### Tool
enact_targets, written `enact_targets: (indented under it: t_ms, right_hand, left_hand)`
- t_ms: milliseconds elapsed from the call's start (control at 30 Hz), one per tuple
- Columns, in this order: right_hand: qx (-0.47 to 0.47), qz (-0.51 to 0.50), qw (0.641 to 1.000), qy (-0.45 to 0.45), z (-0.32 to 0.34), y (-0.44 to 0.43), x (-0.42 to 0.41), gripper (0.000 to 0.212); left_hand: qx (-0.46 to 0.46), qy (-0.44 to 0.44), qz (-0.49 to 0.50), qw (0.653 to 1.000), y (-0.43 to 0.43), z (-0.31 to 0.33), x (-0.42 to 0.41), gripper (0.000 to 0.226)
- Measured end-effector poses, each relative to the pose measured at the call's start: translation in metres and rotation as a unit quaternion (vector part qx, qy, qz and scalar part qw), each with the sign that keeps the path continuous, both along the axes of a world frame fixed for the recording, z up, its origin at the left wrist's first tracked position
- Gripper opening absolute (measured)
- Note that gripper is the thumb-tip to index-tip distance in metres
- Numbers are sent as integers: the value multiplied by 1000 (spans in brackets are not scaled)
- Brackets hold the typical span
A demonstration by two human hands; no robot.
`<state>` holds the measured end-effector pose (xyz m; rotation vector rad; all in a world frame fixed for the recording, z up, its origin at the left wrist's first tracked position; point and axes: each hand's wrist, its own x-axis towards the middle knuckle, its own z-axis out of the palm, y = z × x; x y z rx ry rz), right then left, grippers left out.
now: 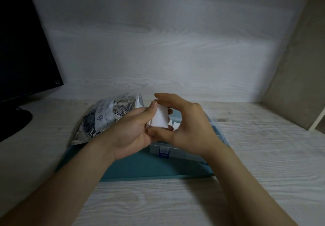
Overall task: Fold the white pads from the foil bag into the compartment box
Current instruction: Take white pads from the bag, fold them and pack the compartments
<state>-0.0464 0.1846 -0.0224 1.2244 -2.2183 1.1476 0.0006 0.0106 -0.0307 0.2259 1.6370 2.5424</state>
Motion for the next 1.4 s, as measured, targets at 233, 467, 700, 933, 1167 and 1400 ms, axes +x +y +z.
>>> enact_targets:
  t_ms: [233, 467, 700, 933, 1167, 1400]
  right_hand:
    - [22, -3, 999, -43, 1, 1, 3, 74]
    - [11, -27, 990, -139, 4, 2, -7, 22]
    - [-242, 5, 916, -319, 16, 19, -19, 18]
    - [-116, -280, 917, -261, 8, 50, -41, 17]
    - [71, -370, 909, -176, 4, 60, -42, 32]
    - [217, -374, 877, -208, -1, 61, -47, 30]
  left_hand:
    - [-8, 3, -34, 999, -2, 1, 2, 40]
    - [-68, 32, 31, 997, 10, -3, -1, 54]
    - [-300, 161, 215, 915, 11, -17, -5, 53]
    - [-635, 320, 153, 687, 16, -39, -6, 38]
    - [-712, 292, 108, 629, 27, -39, -4, 68]
    - [-739, 296, 136, 590, 32, -38, -4, 58]
